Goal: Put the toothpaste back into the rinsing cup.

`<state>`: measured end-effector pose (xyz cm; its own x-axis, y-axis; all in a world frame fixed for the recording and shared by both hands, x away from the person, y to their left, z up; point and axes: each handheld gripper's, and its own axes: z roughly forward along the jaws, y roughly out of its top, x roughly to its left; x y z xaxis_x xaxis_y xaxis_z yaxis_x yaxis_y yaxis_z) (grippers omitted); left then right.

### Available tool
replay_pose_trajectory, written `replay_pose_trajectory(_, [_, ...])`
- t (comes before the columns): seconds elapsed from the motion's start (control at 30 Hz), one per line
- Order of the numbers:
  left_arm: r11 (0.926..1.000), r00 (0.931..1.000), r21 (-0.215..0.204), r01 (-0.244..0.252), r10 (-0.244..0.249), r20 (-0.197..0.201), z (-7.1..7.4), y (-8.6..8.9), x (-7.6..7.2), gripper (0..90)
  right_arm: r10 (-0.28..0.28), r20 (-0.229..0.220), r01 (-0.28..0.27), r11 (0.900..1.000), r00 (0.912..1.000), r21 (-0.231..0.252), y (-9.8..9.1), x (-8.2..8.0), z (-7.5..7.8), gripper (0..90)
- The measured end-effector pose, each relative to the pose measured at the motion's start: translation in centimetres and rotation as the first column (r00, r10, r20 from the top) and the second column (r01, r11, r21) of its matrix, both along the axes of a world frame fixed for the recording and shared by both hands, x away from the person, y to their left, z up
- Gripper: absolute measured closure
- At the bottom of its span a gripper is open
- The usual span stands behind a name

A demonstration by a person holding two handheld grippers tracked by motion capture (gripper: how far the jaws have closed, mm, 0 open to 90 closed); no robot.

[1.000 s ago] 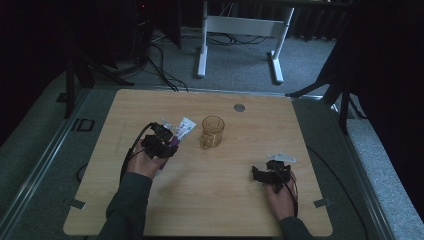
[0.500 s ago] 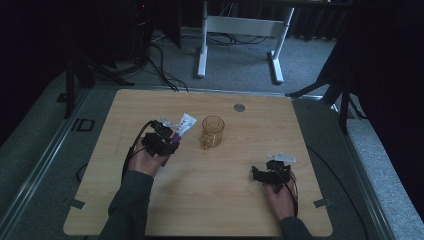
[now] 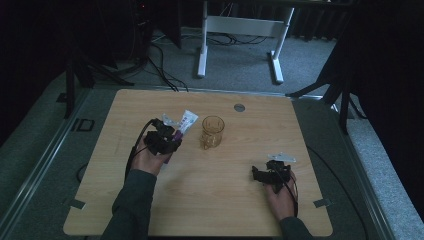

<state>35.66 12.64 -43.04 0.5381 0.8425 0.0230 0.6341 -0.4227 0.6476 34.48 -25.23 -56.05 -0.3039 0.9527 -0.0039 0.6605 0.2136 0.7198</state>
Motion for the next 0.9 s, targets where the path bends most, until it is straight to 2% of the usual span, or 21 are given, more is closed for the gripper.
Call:
replay_pose_trajectory(0.53, [0.9976,0.9986,-0.067,-0.019,0.022,0.048,0.29,0.11,0.25,72.2,0.000,0.000,0.000,1.0000,1.0000,0.000,0.00,0.00,0.00,12.4])
replay_pose_trajectory(0.9, [0.9948,0.9977,-0.096,-0.033,0.038,0.056,0.21,0.01,0.69,72.2,0.000,0.000,0.000,1.0000,1.0000,0.000,0.00,0.00,0.00,12.4])
